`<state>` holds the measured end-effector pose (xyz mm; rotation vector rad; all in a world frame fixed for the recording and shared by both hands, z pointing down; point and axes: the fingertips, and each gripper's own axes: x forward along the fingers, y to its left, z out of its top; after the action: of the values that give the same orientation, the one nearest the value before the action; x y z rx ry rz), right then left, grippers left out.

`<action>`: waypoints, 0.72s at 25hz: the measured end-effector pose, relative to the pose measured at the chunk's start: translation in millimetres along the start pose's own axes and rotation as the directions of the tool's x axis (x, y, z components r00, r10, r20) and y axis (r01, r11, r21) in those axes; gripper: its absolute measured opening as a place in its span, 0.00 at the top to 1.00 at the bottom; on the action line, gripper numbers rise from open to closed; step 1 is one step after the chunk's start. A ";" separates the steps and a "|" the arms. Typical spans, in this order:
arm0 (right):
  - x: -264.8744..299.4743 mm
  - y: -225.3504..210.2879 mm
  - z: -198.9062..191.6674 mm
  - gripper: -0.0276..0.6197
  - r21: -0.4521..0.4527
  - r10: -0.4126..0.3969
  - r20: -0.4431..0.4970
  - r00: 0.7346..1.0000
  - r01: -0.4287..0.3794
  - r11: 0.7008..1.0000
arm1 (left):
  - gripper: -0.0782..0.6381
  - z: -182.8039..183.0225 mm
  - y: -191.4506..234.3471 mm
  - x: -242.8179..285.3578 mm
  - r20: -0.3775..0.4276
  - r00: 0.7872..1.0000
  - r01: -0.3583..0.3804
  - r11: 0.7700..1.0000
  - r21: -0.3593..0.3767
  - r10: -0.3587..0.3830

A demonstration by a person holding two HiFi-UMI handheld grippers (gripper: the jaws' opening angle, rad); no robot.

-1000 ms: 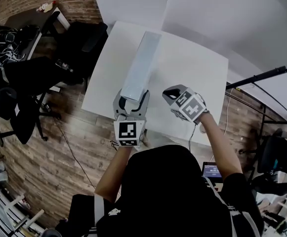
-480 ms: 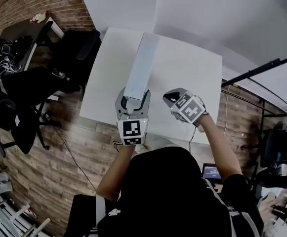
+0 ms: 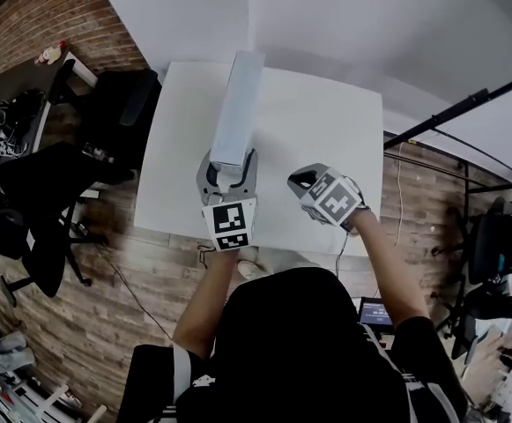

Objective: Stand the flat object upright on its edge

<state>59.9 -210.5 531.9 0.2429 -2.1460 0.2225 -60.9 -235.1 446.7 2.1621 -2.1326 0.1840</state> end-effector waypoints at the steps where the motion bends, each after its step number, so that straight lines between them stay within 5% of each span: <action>1: -0.7 -4.0 -1.9 0.89 0.000 -0.007 0.001 1.000 0.007 1.000 | 0.48 0.1 -0.8 3.0 0.000 1.000 -0.002 1.000 0.001 0.002; 18: 5.4 -22.4 -17.5 0.89 0.080 0.015 -0.013 1.000 -0.014 0.997 | 0.48 8.2 -12.2 48.0 0.017 1.000 0.000 1.000 0.021 0.000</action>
<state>76.7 -228.2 547.5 0.2712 -2.1287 0.3176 -47.9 -283.5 446.2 2.1831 -2.1489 0.1891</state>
